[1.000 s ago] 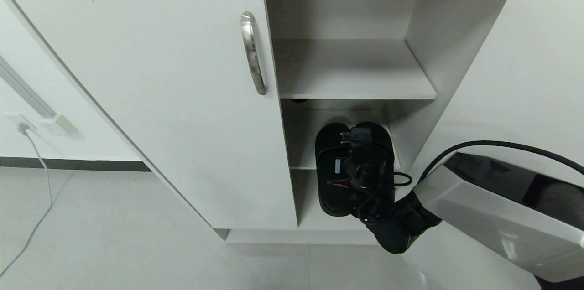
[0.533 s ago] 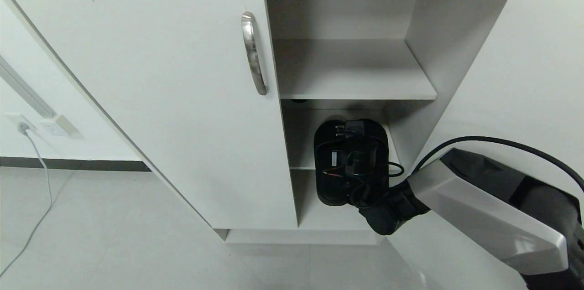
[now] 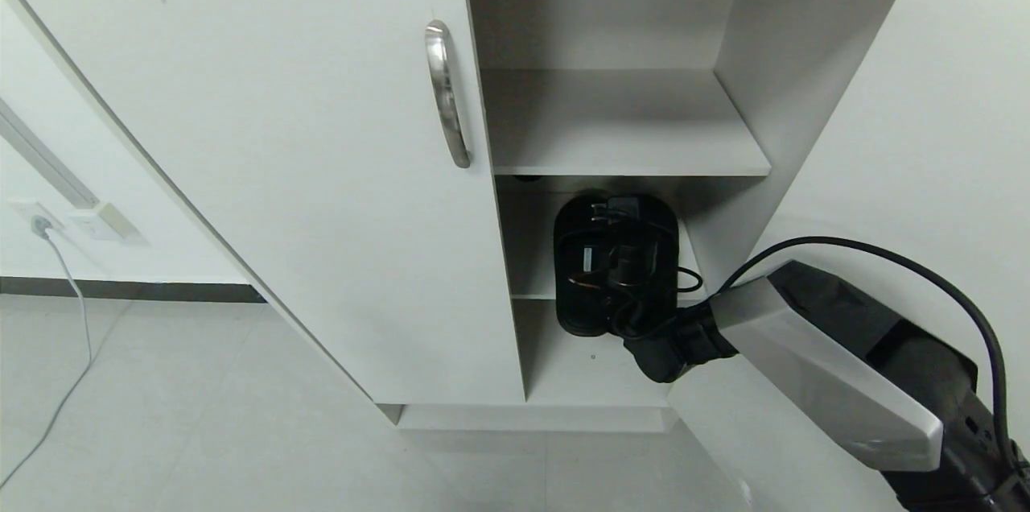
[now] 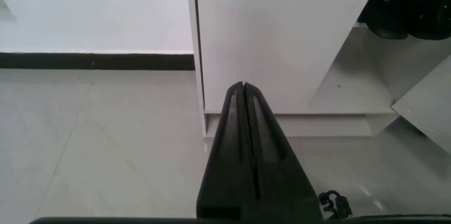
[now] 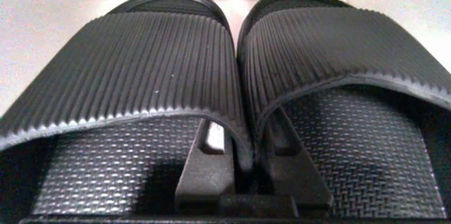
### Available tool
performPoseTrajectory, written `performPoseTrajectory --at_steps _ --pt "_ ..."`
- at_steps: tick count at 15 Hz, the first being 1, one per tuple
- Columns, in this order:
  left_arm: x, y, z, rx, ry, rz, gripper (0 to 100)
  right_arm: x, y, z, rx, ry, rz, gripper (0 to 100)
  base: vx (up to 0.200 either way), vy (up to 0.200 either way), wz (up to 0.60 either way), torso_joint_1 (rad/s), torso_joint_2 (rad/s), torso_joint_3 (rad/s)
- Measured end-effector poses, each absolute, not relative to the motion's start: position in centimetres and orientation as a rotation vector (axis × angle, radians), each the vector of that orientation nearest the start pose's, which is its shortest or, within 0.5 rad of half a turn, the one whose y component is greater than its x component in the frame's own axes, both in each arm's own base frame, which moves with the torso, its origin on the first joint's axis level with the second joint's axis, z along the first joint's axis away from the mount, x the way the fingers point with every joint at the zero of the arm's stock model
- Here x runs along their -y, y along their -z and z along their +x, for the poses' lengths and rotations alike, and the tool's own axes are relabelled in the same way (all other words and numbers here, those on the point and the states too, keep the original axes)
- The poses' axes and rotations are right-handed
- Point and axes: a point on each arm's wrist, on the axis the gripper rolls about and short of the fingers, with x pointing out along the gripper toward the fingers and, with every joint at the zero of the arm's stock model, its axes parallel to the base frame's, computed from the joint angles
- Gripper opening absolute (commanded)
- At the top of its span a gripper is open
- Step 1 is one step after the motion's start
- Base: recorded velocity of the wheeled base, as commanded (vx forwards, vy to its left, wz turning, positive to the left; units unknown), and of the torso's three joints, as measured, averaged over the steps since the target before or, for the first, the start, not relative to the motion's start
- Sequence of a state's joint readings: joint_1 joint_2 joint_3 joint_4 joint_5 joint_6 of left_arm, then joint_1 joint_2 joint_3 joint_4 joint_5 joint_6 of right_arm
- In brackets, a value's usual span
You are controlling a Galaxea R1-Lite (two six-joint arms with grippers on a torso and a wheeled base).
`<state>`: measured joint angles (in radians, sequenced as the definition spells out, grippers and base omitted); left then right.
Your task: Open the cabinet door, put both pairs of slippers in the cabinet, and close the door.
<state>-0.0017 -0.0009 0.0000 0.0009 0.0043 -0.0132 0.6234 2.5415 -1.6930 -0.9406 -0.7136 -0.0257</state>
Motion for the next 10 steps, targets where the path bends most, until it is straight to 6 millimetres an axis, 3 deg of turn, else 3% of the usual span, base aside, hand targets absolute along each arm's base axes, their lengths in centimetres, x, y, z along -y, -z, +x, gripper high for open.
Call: performPoseTrajectory --at_steps 10 --pt "0.0 -7.5 -2.3 0.0 -0.002 -0.013 0 -29.5 -11.7 45.1 0.08 0.103 0.037 0 0.0 0.0 0.0 0.0 0.0 0.0"
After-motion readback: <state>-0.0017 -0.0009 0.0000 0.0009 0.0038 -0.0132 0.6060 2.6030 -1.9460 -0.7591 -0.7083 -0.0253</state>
